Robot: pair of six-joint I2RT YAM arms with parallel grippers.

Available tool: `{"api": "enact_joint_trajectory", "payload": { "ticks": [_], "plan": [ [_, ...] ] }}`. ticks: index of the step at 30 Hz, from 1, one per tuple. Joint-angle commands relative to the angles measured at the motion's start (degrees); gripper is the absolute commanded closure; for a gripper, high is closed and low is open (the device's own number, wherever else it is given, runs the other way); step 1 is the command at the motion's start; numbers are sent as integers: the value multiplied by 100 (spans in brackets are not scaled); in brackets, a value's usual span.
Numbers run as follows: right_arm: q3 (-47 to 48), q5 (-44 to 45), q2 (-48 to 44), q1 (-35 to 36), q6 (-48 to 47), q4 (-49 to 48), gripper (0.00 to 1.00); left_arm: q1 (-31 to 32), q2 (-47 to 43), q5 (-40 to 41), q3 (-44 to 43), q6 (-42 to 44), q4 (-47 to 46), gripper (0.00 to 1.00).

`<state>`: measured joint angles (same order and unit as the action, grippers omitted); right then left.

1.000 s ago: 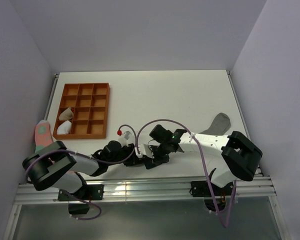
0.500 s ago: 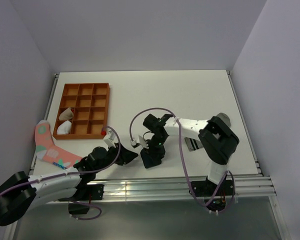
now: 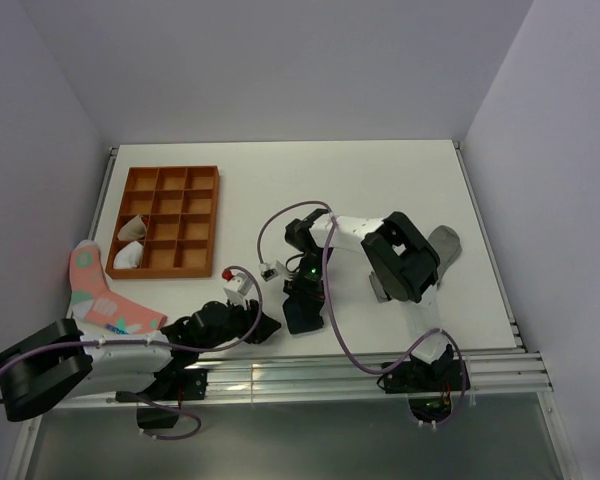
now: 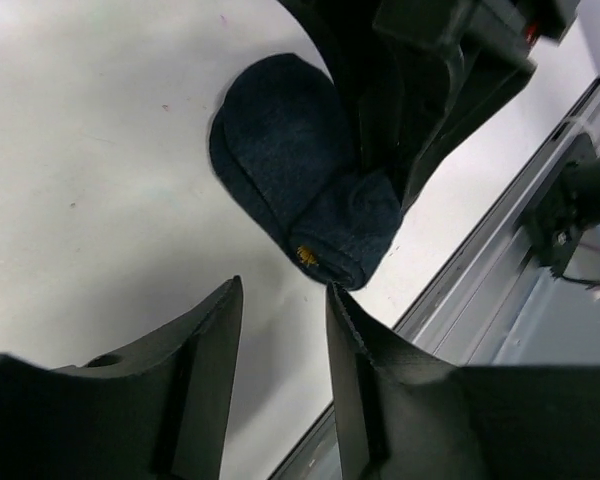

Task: Roll the socks
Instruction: Roll the sock at the center of the board.

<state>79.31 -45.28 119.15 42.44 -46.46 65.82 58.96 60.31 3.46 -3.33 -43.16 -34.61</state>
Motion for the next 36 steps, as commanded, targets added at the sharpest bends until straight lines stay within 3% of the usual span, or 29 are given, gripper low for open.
{"api": "enact_joint_trajectory", "payload": {
  "ticks": [1,8,18,36],
  "plan": [
    [94,361,152,-25,58,125,76,151,357,172,-343,422,-906,54],
    [-12,450,205,-51,128,27,76,204,841,-3,-809,860,-1030,45],
    [-56,423,293,-104,163,-25,76,248,1860,-671,-1310,1099,-1197,50],
    [-64,441,354,-165,233,-87,76,256,2555,-1120,-1257,932,-1645,52]
  ]
}}
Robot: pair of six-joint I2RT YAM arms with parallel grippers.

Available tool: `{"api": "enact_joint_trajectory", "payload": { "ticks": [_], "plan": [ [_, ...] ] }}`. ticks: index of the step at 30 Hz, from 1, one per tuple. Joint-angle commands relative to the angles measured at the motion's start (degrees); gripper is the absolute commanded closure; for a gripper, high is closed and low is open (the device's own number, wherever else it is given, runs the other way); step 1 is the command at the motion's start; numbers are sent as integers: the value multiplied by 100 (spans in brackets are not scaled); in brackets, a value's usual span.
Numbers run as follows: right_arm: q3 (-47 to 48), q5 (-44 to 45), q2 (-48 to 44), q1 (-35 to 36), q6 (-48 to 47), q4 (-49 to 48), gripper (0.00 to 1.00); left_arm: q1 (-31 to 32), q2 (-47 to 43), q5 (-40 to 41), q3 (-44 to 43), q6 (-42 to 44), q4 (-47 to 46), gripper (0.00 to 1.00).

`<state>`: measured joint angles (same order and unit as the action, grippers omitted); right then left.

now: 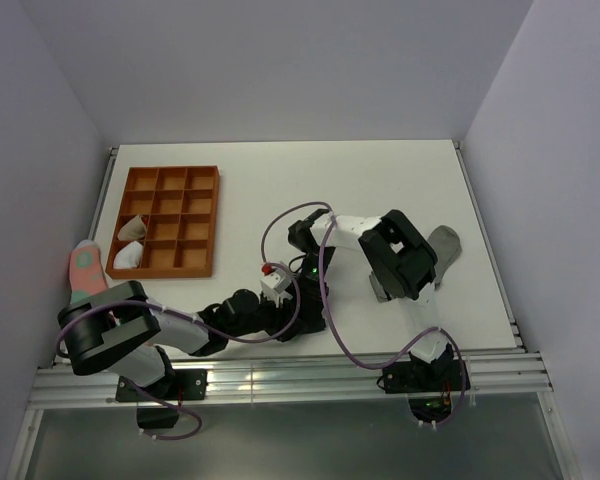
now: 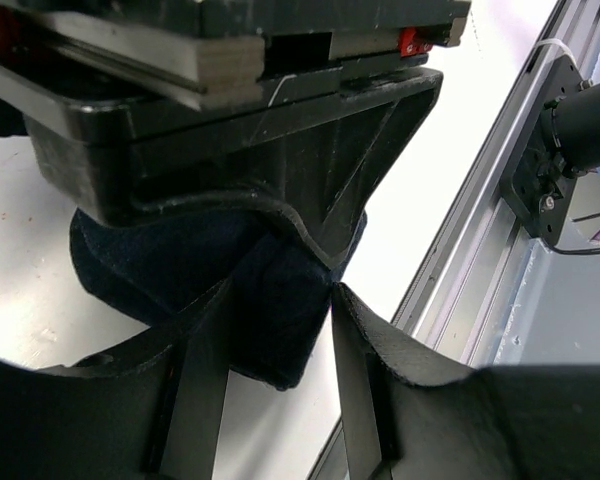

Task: Roll the socks
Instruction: Roll the sock at the center of the board.

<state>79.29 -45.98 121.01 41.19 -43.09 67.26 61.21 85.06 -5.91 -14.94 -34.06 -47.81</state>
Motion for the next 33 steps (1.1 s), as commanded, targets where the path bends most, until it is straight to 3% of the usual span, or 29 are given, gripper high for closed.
{"api": "enact_joint_trajectory", "payload": {
  "ticks": [1,5,8,12,20,33],
  "plan": [
    [-54,511,177,-41,-94,-240,76,23,107,-191,-114,23,-317,52],
    [-97,537,134,-50,-42,-337,76,23,222,-200,-264,-4,-80,61],
    [-194,581,2,-50,63,-530,74,40,283,-191,-422,-39,237,81],
    [-352,669,-192,-41,178,-811,71,75,266,-68,-571,-162,649,99],
    [-721,809,-972,-164,617,-1523,51,84,301,29,-677,-399,1248,100],
    [-1336,774,-2590,-1472,407,-1971,47,-65,556,-155,-827,-654,1617,100]
  ]
}}
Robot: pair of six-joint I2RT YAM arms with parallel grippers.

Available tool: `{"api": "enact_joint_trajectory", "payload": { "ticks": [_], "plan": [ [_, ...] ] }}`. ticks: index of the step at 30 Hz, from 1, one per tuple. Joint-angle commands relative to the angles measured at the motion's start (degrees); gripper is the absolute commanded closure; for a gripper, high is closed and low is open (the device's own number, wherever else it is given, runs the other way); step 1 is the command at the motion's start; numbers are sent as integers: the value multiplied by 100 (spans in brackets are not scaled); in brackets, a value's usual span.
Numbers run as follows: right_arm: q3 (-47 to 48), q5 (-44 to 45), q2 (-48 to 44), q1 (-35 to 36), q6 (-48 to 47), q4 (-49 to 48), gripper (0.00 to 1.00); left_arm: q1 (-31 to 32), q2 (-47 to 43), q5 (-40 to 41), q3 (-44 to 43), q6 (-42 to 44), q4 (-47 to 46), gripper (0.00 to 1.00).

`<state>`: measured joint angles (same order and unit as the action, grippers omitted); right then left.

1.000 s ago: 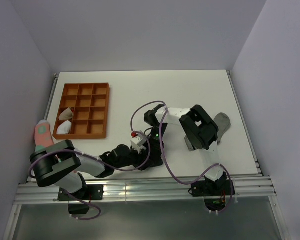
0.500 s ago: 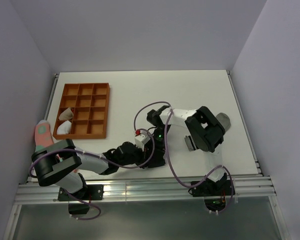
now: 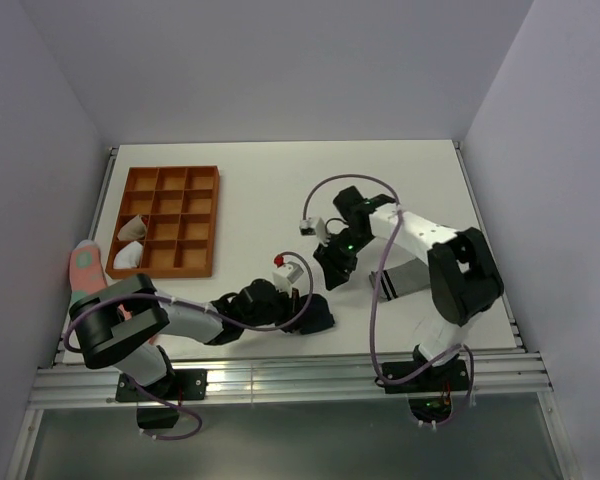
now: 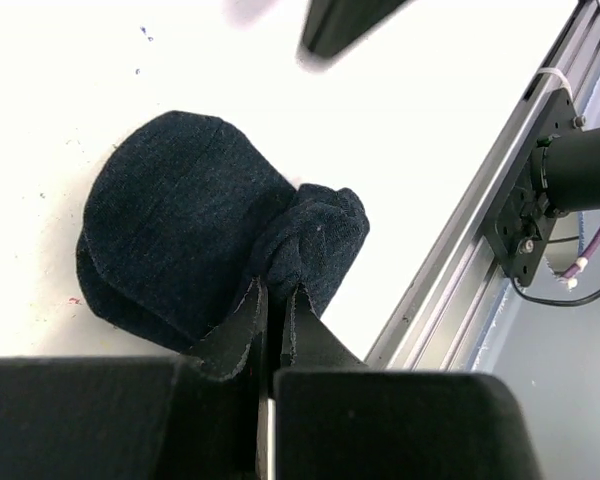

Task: Roll the socks
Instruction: Roll the sock at the center of the board.

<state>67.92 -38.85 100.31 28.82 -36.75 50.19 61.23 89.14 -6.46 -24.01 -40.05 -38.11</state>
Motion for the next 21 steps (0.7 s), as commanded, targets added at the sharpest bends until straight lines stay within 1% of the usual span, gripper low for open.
{"api": "enact_joint_trajectory", "payload": {
  "ticks": [1,7,10,12,13,17,21],
  "plan": [
    [-279,62,-748,-297,-323,-299,47,-137,121,-110,98,-81,655,100],
    [-1157,35,-1627,-447,-771,-835,50,-366,103,-365,54,-213,954,100],
    [-1614,-105,-2277,-447,-1043,-1090,49,-489,156,-558,54,-292,1042,100],
    [-1896,-166,-2515,-439,-1184,-1205,49,-551,182,-733,46,-336,1103,100],
    [-1984,-201,-2717,-430,-1290,-1240,48,-594,182,-786,63,-354,1121,100],
    [-2291,122,-3017,-141,-1431,-1354,47,-691,235,-1006,-24,-380,1419,100],
    [-2739,790,-3377,579,-1274,-1854,47,-744,332,-1243,-148,-407,1701,100]
  ]
}}
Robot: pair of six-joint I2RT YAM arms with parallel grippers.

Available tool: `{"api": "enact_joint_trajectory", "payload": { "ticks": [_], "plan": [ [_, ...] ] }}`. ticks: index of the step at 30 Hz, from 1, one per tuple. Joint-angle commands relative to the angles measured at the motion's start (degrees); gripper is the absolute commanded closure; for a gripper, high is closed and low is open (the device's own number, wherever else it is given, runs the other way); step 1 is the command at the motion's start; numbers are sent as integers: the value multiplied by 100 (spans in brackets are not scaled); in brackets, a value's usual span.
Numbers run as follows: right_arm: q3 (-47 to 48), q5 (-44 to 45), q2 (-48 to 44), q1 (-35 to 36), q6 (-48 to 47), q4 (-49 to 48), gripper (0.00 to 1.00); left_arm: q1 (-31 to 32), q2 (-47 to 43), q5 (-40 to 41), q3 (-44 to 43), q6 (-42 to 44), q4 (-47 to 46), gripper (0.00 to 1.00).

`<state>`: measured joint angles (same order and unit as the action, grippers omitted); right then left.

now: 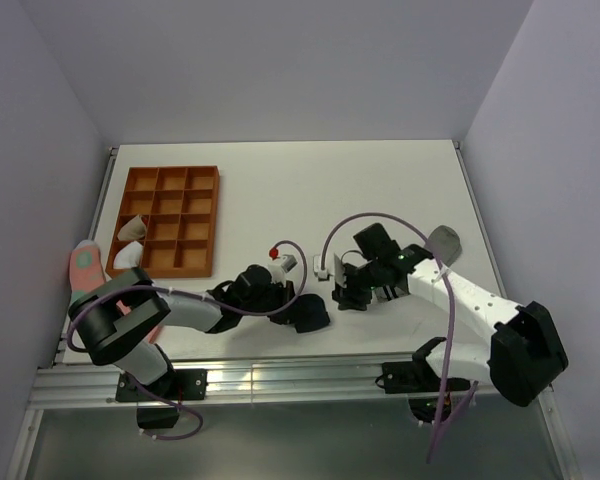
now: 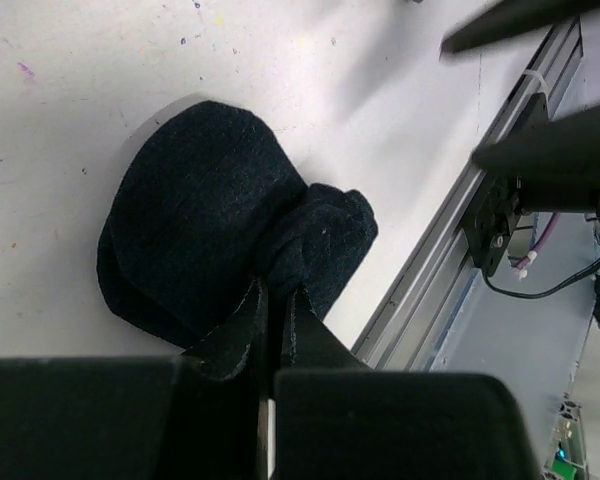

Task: Roll the socks
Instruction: Roll the sock at the center of the board.

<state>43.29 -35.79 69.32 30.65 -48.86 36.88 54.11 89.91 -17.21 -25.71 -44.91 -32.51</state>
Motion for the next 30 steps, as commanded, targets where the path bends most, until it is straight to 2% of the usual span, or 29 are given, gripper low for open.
{"api": "enact_joint_trajectory", "payload": {
  "ticks": [1,4,14,21,30],
  "plan": [
    [-373,642,-400,763,16,-620,47,-40,325,-203,5,70,1185,100],
    [-602,933,-498,1353,139,-893,47,-67,474,-344,-30,17,1256,100],
    [-848,1549,-288,2304,281,-1516,48,-128,818,-669,-39,-176,1133,100],
    [-919,1812,-15,2735,325,-1623,49,-190,800,-696,-65,-194,1291,100],
    [-1033,2269,371,2955,438,-1939,50,-243,765,-757,-4,-194,1186,100]
  ]
}}
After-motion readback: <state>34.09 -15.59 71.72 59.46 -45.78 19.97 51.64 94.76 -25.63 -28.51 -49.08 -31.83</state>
